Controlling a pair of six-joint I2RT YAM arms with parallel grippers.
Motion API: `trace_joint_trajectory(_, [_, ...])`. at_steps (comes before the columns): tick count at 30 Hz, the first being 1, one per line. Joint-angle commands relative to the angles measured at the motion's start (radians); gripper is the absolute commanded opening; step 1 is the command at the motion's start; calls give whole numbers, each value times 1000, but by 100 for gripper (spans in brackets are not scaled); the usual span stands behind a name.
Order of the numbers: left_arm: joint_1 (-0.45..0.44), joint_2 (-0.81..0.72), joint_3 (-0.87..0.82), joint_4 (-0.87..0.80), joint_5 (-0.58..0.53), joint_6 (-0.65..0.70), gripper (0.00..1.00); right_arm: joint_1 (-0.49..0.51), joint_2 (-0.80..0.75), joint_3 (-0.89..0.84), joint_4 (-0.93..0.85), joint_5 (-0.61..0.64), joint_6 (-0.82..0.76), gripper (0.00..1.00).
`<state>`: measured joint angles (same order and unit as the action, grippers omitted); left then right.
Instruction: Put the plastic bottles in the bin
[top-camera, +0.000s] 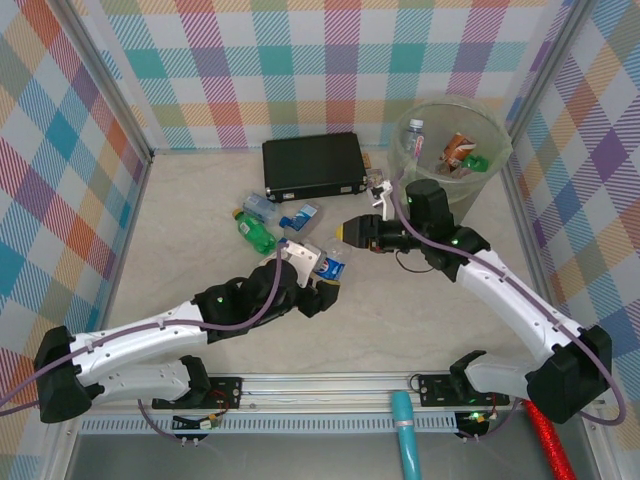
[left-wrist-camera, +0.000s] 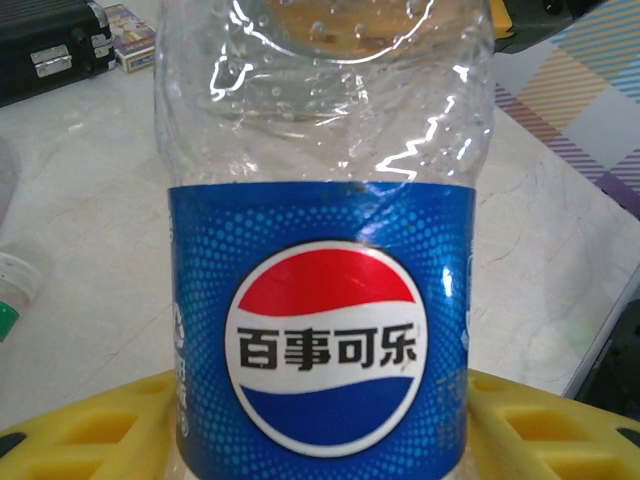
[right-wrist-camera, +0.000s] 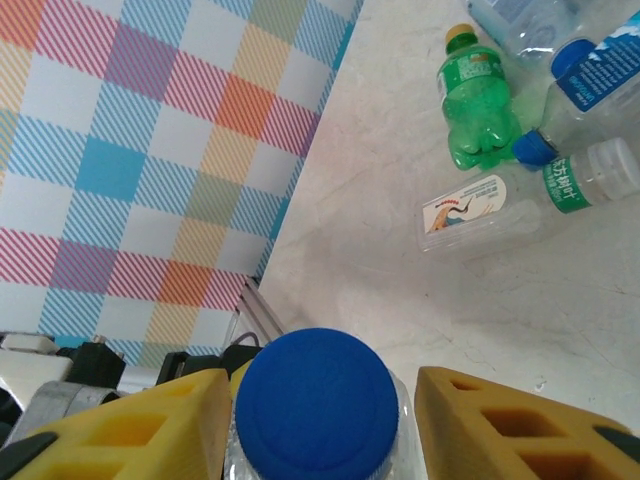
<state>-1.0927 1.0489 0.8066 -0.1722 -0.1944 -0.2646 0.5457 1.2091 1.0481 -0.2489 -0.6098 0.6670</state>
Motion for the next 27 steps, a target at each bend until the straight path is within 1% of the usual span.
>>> trace_joint_trajectory(1, [-12, -27, -13, 42, 10, 1, 48, 17, 13, 47, -6, 8, -16, 43])
trace_joint_trajectory(4, [-12, -26, -14, 35, 3, -1, 49, 22, 11, 55, -18, 29, -23, 38])
trace_joint_trajectory(8, [-12, -24, -19, 33, -19, -8, 56, 23, -4, 75, -43, 58, -37, 36])
trace_joint_trajectory(9, [-12, -26, -20, 31, -27, -11, 63, 22, -9, 88, -67, 77, -51, 36])
trace_joint_trajectory(13, [-12, -46, -26, 24, -72, -23, 100, 22, -31, 158, -166, 180, -124, 35])
trace_joint_trajectory(17, [-12, -91, -43, 16, -123, -33, 100, 15, -34, 259, -277, 285, -209, 35])
trace_joint_trajectory(20, [-12, -123, -51, -13, -187, -50, 100, 1, -34, 340, -333, 363, -274, 34])
trace_joint_trajectory(25, [-12, -173, -75, -37, -232, -60, 100, -11, -8, 504, -439, 586, -394, 32])
trace_joint_trajectory(27, [-12, -189, -87, -41, -238, -61, 100, -14, 10, 571, -463, 704, -454, 30])
